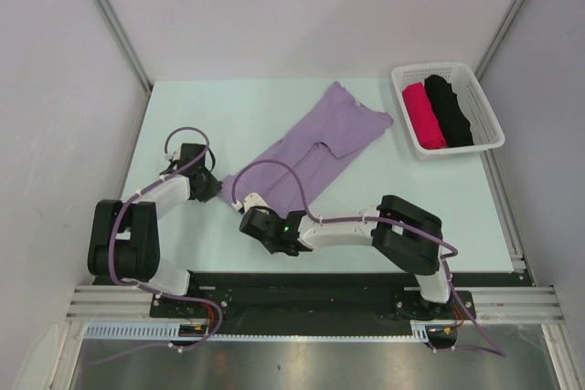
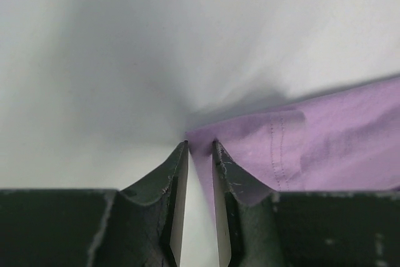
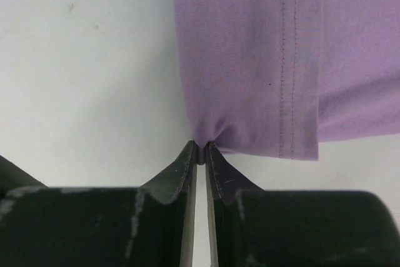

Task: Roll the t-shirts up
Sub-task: Roll the T-shirt to the center of the board.

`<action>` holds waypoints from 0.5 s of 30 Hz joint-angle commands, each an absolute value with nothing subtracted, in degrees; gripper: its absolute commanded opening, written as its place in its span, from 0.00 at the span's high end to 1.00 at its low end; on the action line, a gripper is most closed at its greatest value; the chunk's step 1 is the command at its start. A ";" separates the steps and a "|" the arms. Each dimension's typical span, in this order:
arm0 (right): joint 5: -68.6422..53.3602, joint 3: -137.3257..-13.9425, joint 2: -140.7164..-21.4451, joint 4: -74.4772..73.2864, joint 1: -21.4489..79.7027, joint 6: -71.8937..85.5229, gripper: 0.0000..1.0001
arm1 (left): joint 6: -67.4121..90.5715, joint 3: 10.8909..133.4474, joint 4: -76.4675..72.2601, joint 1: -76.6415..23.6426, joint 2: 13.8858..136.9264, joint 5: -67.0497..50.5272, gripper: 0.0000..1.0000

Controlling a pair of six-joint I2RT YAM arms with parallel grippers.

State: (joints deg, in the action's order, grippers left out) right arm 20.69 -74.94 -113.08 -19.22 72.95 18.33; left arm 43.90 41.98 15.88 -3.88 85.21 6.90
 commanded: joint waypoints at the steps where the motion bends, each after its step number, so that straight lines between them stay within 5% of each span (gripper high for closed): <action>1: 16.00 -76.82 -109.07 -20.74 71.19 18.54 0.89 | 43.07 45.88 15.73 -4.74 84.82 7.82 0.76; 15: 4.84 -76.20 -106.88 -20.83 65.83 21.27 0.94 | 42.63 52.82 20.65 -6.85 86.75 9.84 0.97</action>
State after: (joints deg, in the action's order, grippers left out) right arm 8.05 -74.94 -110.08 -20.71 67.13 19.70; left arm 43.40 49.87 19.97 -6.17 85.95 8.47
